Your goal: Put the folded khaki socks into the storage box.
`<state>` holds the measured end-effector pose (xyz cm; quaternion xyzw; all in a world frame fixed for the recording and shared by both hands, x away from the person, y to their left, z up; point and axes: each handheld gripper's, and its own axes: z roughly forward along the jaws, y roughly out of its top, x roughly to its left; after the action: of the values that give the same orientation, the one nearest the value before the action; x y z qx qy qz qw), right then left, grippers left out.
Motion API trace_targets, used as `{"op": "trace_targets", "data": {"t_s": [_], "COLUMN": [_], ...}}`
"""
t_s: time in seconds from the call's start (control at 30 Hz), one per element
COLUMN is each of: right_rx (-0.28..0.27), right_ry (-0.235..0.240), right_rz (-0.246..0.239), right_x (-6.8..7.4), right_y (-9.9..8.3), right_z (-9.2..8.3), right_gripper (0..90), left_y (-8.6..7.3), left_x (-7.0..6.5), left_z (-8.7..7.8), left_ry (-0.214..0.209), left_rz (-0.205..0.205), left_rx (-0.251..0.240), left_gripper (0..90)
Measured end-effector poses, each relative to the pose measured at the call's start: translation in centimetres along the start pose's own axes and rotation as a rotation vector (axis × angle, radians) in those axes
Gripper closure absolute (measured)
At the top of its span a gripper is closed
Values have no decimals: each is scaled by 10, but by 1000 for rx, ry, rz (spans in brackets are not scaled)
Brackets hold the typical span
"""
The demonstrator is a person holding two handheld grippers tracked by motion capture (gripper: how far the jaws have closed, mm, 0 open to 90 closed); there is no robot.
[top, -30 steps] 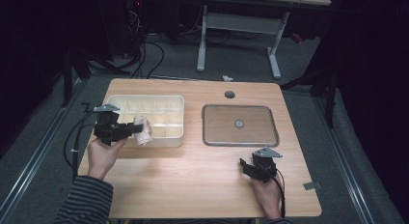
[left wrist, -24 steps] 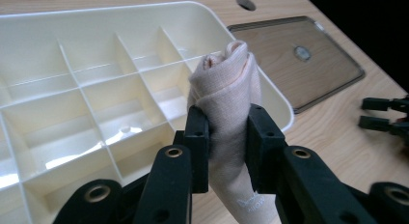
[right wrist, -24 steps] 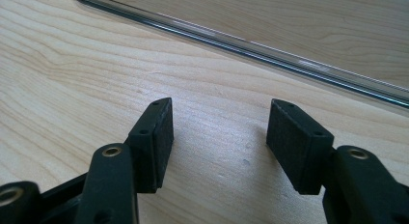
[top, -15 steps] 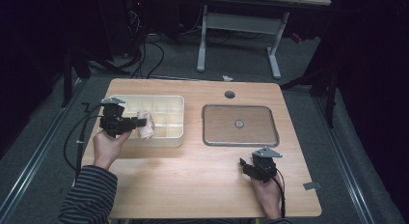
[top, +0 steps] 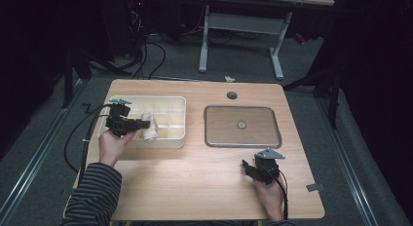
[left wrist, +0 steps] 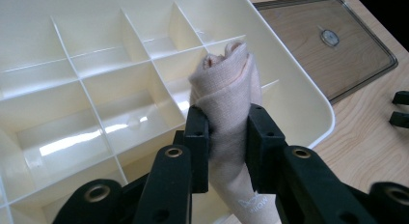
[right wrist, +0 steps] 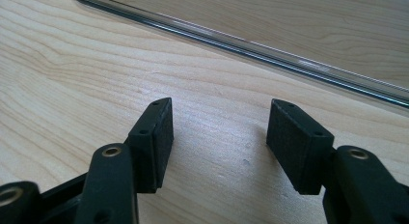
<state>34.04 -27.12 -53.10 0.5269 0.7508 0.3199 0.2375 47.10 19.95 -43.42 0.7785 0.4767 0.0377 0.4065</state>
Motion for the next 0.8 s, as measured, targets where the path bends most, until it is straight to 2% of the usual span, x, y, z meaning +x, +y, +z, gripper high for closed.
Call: {"op": "trace_targets", "data": {"t_s": [0.13,0.43,0.8], "right_rx": [0,0,0], "right_ry": [0,0,-1], "right_rz": [0,1,1], "right_x": [0,0,0], "right_y": [0,0,0], "right_z": [0,0,0], "right_gripper": [426,425,424], "left_y": [0,-1,-4], "left_x": [4,11,15], "left_z": [2,13,21], "left_ry": [3,13,62], "left_rz": [-12,-9,27], "left_rx": [-2,43,92], "left_gripper": [737,736,739]}}
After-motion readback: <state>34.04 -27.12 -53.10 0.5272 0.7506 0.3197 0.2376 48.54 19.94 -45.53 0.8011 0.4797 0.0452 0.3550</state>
